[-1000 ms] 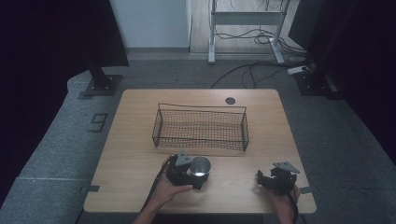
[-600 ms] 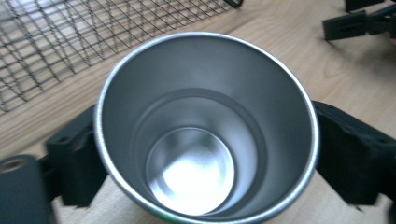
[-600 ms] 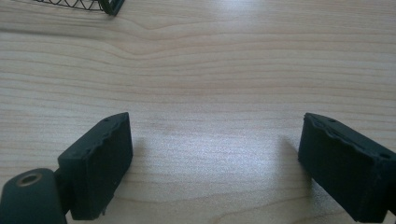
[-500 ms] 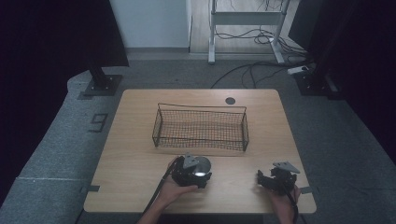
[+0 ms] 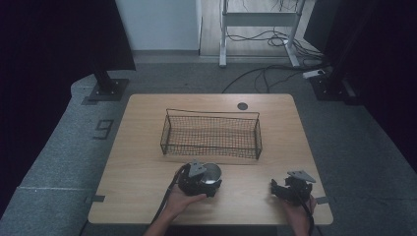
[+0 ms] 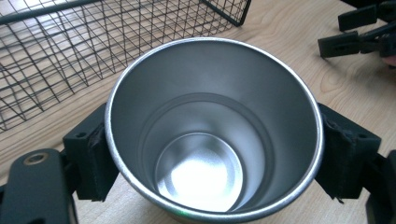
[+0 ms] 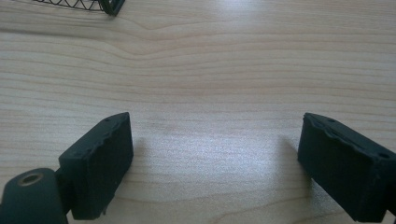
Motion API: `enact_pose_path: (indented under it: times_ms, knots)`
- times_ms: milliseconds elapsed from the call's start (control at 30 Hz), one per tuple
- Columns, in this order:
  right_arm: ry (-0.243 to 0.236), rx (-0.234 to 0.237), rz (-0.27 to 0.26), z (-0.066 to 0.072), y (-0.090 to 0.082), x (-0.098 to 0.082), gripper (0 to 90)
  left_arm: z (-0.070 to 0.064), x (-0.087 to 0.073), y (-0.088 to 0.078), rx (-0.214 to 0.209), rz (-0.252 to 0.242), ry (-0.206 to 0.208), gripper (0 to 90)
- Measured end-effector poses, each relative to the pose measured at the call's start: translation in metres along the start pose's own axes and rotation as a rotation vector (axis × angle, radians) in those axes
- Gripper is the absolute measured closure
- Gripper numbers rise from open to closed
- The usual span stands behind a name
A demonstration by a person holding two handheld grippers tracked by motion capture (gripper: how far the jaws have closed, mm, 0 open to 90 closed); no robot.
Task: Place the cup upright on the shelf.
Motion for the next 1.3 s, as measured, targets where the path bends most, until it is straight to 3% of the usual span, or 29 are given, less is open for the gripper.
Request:
enact_pose_path:
  times_ms: [633,1300]
  knots:
    - [0.001,-0.001,-0.002,0.0,0.0,0.0,11.0,0.013,0.023,-0.022,-0.017,-0.042,-0.021,15.6]
    - [0.0,-0.001,-0.003,0.0,0.0,0.0,11.5,0.013,0.041,-0.029,-0.028,-0.064,-0.025,15.6]
Point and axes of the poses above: each handheld gripper's, and its own axes: y roughly forward along the jaws, x roughly out of its top, z roughly to its left, the point moved 2 cm from there along y, roughly forward along the jaws, and after that the axes turned 15 degrees about -y, right-handed, at the moved point
